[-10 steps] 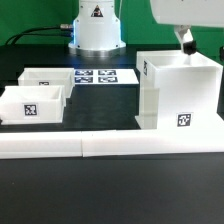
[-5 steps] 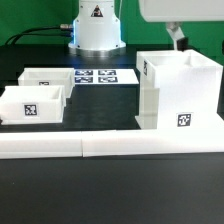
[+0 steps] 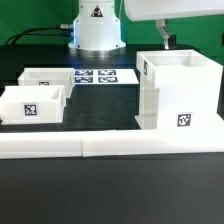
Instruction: Assemble drawer
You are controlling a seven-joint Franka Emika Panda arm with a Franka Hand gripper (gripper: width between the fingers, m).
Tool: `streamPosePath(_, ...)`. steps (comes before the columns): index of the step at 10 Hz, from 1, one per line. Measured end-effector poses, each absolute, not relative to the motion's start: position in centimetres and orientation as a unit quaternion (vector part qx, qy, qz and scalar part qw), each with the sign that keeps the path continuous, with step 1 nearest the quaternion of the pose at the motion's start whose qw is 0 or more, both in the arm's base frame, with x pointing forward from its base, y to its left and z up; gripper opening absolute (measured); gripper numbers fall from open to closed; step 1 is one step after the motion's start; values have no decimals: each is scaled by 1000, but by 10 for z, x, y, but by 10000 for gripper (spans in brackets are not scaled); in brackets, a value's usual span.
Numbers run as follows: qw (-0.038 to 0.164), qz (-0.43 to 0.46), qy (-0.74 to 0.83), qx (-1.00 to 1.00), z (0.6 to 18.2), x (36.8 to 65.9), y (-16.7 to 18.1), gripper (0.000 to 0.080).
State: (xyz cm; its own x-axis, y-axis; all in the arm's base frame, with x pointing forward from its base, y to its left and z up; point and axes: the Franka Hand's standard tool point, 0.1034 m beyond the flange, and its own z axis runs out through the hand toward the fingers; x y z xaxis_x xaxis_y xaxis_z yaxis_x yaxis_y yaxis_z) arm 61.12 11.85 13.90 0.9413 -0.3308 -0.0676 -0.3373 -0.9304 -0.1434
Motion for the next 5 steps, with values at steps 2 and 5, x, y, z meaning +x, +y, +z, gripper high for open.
streamPosePath(2,67,22,60,-996,141,589,87,649)
streamPosePath(5,60,17,56,-996,146,568,34,649)
